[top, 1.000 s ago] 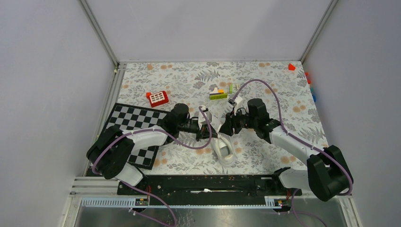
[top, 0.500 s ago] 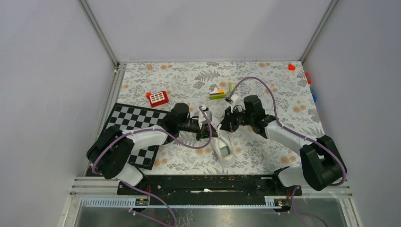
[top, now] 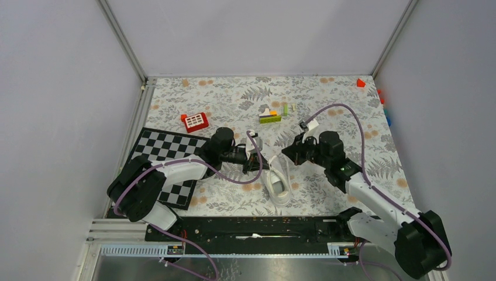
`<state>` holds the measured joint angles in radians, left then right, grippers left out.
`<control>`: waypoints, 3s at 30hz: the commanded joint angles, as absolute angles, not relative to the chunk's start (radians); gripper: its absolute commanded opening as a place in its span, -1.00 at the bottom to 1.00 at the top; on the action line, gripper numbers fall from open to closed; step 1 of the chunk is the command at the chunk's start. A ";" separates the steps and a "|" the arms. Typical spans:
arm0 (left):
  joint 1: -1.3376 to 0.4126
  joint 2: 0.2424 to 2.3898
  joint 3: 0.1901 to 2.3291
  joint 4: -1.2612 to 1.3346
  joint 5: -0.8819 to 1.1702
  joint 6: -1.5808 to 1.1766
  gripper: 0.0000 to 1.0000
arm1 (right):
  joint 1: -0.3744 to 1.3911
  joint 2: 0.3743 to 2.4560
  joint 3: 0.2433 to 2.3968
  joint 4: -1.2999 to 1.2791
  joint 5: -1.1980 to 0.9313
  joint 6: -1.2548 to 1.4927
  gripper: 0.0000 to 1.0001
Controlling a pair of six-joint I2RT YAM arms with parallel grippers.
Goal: Tie the shoes
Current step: Cross the shoelace with the shoelace.
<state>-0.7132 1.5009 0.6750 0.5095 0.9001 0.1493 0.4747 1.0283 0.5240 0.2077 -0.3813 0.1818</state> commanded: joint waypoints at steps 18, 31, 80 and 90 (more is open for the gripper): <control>-0.720 1.435 0.647 0.619 0.937 0.144 -1.00 | 0.472 0.986 0.803 -0.186 -0.217 0.178 -1.00; -0.774 1.476 0.683 0.601 0.971 0.133 -1.00 | 0.487 1.275 1.103 -0.484 -0.455 0.187 -1.00; -0.792 1.482 0.602 0.835 0.759 -0.053 -1.00 | 0.749 1.013 0.796 -0.365 -0.159 0.361 -1.00; -0.774 1.464 0.583 0.830 0.773 -0.049 -1.00 | 0.750 1.049 0.762 -0.289 -0.119 0.398 -1.00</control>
